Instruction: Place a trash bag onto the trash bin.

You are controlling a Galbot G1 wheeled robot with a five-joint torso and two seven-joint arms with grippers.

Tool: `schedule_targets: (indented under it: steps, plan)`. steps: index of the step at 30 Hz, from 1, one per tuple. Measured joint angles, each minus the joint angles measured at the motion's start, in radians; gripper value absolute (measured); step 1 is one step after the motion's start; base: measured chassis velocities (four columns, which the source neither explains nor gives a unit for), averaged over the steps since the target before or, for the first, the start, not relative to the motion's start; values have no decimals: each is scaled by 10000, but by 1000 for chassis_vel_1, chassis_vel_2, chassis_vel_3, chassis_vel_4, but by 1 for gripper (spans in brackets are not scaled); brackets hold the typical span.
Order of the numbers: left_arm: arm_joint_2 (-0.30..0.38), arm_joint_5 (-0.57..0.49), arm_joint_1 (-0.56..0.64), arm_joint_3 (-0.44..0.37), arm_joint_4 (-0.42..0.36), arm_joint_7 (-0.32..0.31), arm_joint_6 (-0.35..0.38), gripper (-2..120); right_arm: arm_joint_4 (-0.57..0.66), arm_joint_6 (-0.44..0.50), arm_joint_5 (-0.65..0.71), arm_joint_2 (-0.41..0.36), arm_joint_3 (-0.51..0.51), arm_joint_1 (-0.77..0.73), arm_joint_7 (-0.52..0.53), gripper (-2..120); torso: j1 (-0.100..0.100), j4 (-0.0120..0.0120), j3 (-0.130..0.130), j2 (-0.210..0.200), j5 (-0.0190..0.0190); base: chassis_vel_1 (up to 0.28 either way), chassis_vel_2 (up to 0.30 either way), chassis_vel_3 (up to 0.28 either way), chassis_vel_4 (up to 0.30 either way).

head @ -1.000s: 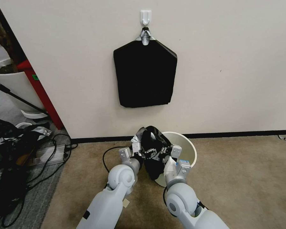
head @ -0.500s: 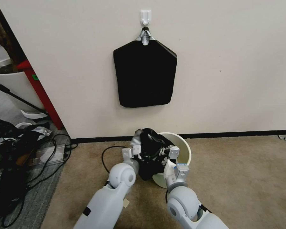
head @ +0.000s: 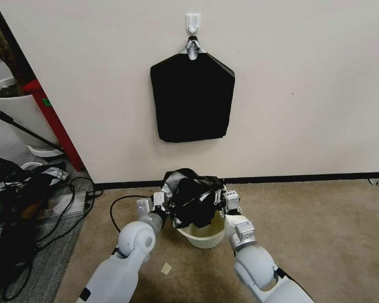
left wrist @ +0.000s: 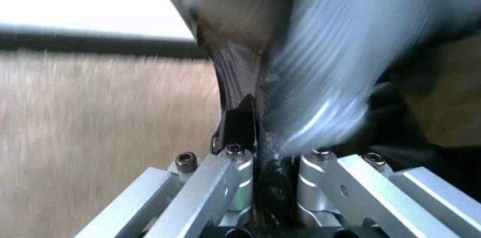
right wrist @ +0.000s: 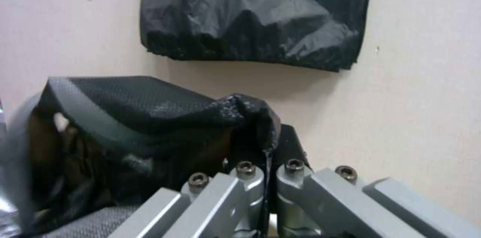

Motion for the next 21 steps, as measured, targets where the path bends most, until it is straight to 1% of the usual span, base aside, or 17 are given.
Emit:
schedule_targets:
  steps: [2,4,5,6,7,8,9,11,12,13,14,16,17,19,20,21]
  plan:
    - [151,764,120,-152,-74,1141,-356,7,133,-425,527,-226,32,99,87,0,0,0,0,0,3,0,0,0,0]
    - [374,1438,232,-377,-225,2329,-686,7,245,-1097,1381,-584,149,244,575,0,0,0,0,0,2,0,0,0,0]
    - [374,1438,232,-377,-225,2329,-686,7,245,-1097,1381,-584,149,244,575,0,0,0,0,0,2,0,0,0,0]
    - [464,1607,262,-484,-284,2731,-810,7,275,-1382,1766,-732,240,301,822,0,0,0,0,0,2,0,0,0,0]
    - [514,1670,275,-546,-311,2963,-897,7,283,-1513,1943,-793,285,324,926,0,0,0,0,0,2,0,0,0,0]
    - [628,1753,315,-749,-358,3662,-1144,7,327,-2018,2739,-1018,410,367,1339,0,0,0,0,0,1,0,0,0,0]
    - [628,1753,315,-749,-358,3662,-1144,7,327,-2018,2739,-1018,410,367,1339,0,0,0,0,0,1,0,0,0,0]
    - [685,1764,330,-904,-362,4203,-1356,7,357,-2370,3295,-1137,467,371,1641,0,0,-1,0,0,2,0,0,0,0]
    - [703,1764,337,-1049,-352,4734,-1595,7,389,-2790,3908,-1236,499,358,1942,0,0,-1,0,0,1,0,0,0,0]
    - [703,1764,337,-1049,-352,4734,-1595,7,389,-2790,3908,-1236,499,358,1942,0,0,-1,0,0,1,0,0,0,0]
    - [703,1739,335,-1183,-297,5158,-1875,7,434,-3154,4401,-1307,515,319,2193,0,0,-1,0,0,2,0,0,0,0]
    - [667,1535,287,-1334,-180,5467,-2372,7,576,-3892,5222,-1440,520,160,2486,0,1,-1,0,-1,3,0,0,0,0]
    - [667,1535,287,-1334,-180,5467,-2372,7,576,-3892,5222,-1440,520,160,2486,0,1,-1,0,-1,3,0,0,0,0]
    - [601,1124,203,-1397,-116,5363,-2724,7,911,-4521,5951,-1609,451,-104,2630,0,0,-1,0,0,1,0,0,0,0]
    - [601,1124,203,-1397,-116,5363,-2724,7,911,-4521,5951,-1609,451,-104,2630,0,0,-1,0,0,1,0,0,0,0]
    - [563,934,170,-1398,-112,5146,-2811,7,1093,-4720,6196,-1684,372,-259,2675,0,1,-1,0,0,2,0,0,0,0]
